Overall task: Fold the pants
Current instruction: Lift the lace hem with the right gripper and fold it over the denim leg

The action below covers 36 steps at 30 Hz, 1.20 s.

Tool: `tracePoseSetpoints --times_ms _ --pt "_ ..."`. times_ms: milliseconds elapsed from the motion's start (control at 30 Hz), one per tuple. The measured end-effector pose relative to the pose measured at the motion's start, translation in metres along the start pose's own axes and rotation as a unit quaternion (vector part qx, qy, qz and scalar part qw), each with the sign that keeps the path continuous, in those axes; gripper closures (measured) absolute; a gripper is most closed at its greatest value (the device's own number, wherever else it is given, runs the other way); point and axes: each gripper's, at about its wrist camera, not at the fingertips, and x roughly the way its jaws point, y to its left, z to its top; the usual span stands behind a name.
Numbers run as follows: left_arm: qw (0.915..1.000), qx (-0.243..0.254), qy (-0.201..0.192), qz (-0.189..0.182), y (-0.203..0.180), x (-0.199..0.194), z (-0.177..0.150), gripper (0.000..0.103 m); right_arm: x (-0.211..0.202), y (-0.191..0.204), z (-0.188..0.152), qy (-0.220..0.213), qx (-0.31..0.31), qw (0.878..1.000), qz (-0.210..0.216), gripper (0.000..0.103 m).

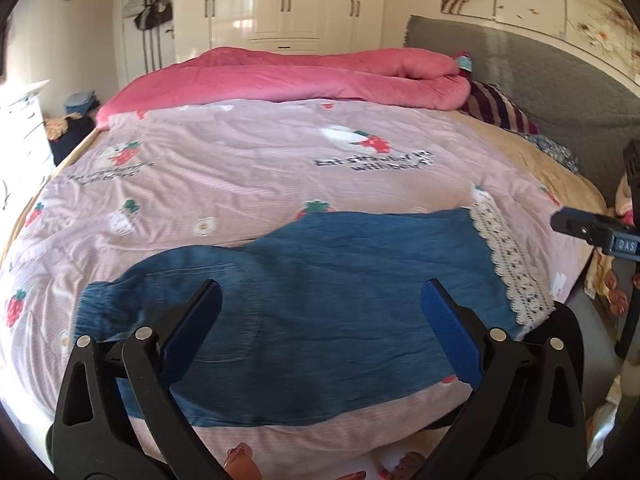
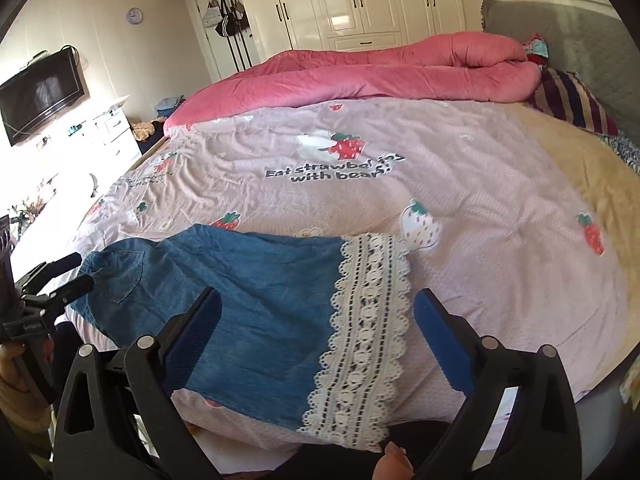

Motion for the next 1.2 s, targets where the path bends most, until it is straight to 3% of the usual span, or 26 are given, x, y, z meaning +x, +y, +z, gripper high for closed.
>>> tracePoseSetpoints --times_ms 367,567,767,1033,1100,1200 --pt "0.9973 0.048 0.028 -0.049 -0.065 0.023 -0.012 0.01 0.019 -0.031 0.013 0.035 0.0 0.999 0.002 0.005" --pt "0.9847 0.132 0.06 -0.096 -0.131 0.049 -0.039 0.01 0.055 -0.048 0.025 0.077 0.013 0.996 0.036 0.005" --pt "0.9714 0.2 0.057 -0.115 -0.173 0.062 -0.055 0.01 0.093 -0.055 0.032 0.106 0.02 0.992 0.068 0.005" --pt "0.9632 0.23 0.052 -0.129 -0.198 0.075 -0.057 0.01 0.138 -0.067 0.035 0.138 0.042 0.983 0.11 0.006" --pt "0.9607 0.237 0.046 -0.136 -0.204 0.079 -0.057 0.012 0.145 -0.064 0.034 0.146 0.038 0.981 0.124 0.014" --pt "0.958 0.232 0.052 -0.16 -0.209 0.086 -0.059 0.016 0.156 -0.055 0.03 0.157 0.004 0.982 0.104 0.02"
